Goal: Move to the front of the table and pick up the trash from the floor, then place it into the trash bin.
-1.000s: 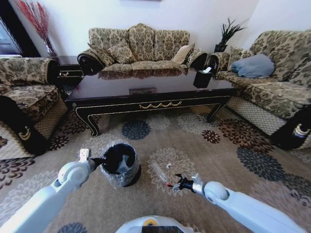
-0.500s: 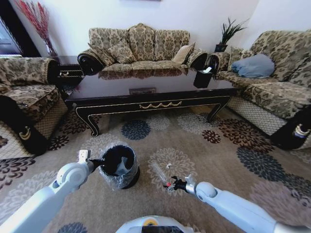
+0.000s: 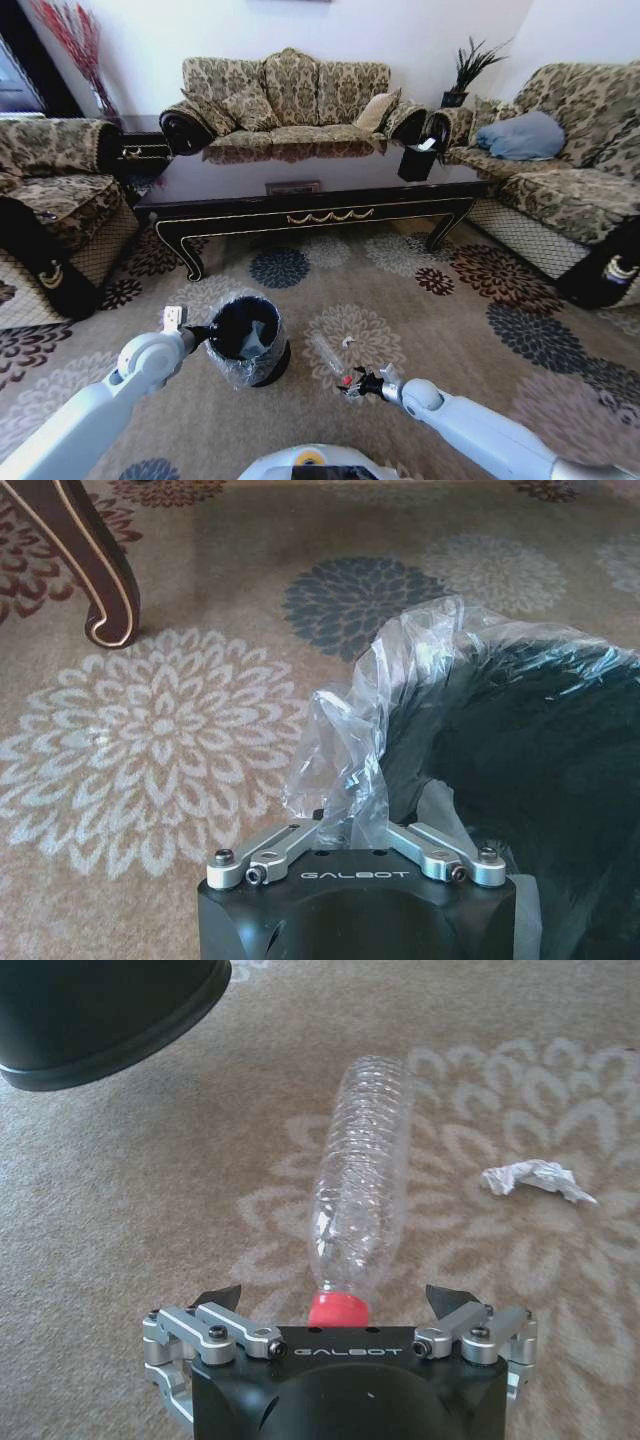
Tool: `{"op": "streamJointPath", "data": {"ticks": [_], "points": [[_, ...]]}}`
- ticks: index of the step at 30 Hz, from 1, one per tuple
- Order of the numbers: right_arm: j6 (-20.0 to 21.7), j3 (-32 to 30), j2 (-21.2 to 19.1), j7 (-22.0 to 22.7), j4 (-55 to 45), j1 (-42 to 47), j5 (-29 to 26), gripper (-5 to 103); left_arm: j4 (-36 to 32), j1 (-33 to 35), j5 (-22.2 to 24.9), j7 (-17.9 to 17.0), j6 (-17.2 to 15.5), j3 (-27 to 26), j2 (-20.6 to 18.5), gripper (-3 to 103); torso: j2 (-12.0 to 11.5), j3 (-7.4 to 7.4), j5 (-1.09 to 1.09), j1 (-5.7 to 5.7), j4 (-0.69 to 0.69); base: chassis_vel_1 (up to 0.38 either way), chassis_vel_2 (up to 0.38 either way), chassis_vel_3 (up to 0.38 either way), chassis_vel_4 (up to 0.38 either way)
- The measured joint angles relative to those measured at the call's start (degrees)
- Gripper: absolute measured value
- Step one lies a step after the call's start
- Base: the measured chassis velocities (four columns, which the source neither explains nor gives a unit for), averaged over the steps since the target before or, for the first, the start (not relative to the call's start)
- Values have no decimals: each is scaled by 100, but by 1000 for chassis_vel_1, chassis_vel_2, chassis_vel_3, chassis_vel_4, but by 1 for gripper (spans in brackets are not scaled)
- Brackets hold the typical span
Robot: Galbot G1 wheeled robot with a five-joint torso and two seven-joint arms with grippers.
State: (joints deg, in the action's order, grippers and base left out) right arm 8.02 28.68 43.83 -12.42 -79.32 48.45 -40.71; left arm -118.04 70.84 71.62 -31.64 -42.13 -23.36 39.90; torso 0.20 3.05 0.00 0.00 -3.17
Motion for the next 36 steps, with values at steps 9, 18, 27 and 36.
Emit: {"op": "streamJointPath", "data": {"ticks": [9,18,27,36], "points": [[-1,369,234,-9,253,-324,200,77,-105,166,46,38,0,-156,4,3,0,0,0,0,0,0,0,0,0],[-27,407,271,-83,371,-335,250,44,-255,478,61,110,0,-456,-4,3,0,0,0,0,0,0,0,0,0],[-77,289,182,-97,320,-213,351,30,-276,537,68,102,0,-510,19,3,0,0,0,0,-1,0,0,0,0],[-105,-399,-36,-81,21,169,499,30,-308,589,-34,80,0,-440,77,3,0,0,1,0,-1,0,0,0,0]]}}
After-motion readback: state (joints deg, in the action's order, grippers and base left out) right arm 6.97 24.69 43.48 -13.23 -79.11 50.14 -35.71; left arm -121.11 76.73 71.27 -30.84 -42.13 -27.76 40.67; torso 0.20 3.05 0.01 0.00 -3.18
